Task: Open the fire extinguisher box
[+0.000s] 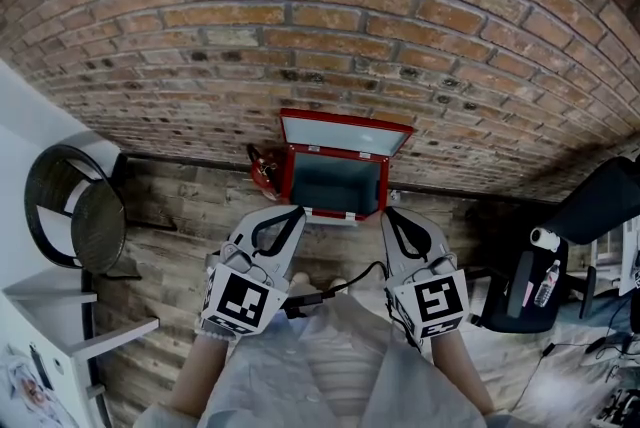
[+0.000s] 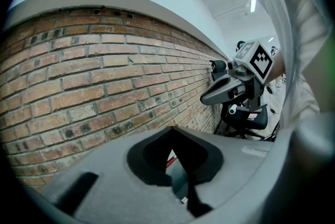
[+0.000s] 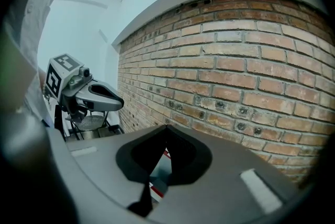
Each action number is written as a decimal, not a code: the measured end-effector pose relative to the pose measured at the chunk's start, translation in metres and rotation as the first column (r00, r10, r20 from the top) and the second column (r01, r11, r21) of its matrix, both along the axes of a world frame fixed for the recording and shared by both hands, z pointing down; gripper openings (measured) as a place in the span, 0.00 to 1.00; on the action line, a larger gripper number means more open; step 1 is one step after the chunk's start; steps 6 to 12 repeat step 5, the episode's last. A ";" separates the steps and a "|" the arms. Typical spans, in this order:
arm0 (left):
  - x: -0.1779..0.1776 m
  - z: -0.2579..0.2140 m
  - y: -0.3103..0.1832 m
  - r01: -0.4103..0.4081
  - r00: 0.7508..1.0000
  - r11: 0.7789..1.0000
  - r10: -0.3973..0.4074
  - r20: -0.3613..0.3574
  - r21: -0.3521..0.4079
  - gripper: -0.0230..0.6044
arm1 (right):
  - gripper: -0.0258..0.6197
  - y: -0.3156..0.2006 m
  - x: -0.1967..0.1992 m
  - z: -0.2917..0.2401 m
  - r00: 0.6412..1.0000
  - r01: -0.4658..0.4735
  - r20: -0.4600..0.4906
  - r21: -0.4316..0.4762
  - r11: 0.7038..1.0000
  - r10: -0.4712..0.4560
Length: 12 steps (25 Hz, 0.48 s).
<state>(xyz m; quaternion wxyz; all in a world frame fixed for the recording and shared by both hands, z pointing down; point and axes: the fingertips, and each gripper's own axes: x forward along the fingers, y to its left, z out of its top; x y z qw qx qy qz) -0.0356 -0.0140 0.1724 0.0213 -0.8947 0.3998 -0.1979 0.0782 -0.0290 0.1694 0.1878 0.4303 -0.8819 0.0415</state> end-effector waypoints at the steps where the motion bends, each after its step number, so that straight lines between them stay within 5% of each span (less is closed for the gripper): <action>1: 0.000 0.000 0.000 0.000 1.000 1.000 0.000 -0.002 0.000 0.03 | 0.05 0.000 -0.001 0.000 1.000 0.001 -0.001 -0.001 1.000 -0.001; 12: -0.003 0.001 0.001 -0.007 1.000 1.000 0.007 0.006 0.001 0.03 | 0.05 0.001 -0.005 0.000 1.000 0.007 -0.005 0.000 1.000 -0.007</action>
